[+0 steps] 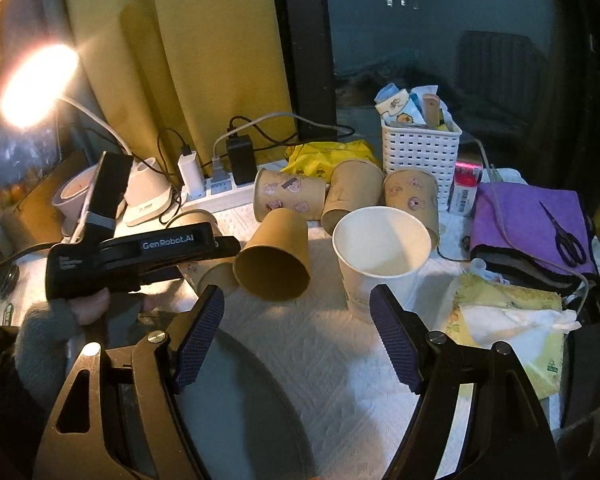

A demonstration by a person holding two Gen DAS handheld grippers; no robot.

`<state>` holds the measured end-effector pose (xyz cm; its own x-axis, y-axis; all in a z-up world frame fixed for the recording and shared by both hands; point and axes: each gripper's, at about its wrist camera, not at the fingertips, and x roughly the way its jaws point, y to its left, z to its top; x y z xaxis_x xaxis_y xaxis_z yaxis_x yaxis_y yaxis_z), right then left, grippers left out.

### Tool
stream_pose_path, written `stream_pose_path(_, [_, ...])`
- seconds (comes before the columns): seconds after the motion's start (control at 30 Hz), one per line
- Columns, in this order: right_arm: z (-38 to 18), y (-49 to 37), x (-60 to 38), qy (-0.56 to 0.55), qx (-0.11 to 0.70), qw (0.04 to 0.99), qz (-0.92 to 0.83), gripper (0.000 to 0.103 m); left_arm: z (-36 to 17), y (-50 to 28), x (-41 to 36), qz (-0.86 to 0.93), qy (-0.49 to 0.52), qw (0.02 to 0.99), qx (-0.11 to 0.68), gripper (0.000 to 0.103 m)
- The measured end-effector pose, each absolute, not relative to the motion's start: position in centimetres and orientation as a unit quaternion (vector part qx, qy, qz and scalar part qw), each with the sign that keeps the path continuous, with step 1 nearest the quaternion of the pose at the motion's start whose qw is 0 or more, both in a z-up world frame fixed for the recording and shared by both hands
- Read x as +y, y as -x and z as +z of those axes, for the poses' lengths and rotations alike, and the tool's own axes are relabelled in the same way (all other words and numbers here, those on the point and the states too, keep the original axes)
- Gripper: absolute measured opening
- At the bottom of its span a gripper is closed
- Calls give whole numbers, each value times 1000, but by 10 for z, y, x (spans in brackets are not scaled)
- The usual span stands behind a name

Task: Flip cup upright
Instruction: 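Close the left gripper around the pink-flowered paper cup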

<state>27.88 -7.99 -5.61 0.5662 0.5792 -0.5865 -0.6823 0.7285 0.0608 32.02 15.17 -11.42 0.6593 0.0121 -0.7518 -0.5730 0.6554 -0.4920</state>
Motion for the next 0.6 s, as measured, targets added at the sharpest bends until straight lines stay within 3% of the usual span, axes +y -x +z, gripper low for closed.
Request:
stream_pose_path(0.07, [-55,-276,-81,87,298,881,356,78,-115,-321,153,163,382,828,377,76])
stream_pose_path(0.17, [-53,-272,-82,89,298,883,353,78,-115,-322,154,146,390,827,379,72])
stream_pose_path(0.6, [-46,-232,-83,91,298,886,344,78,-94,-272,141,90,363,849,374,68])
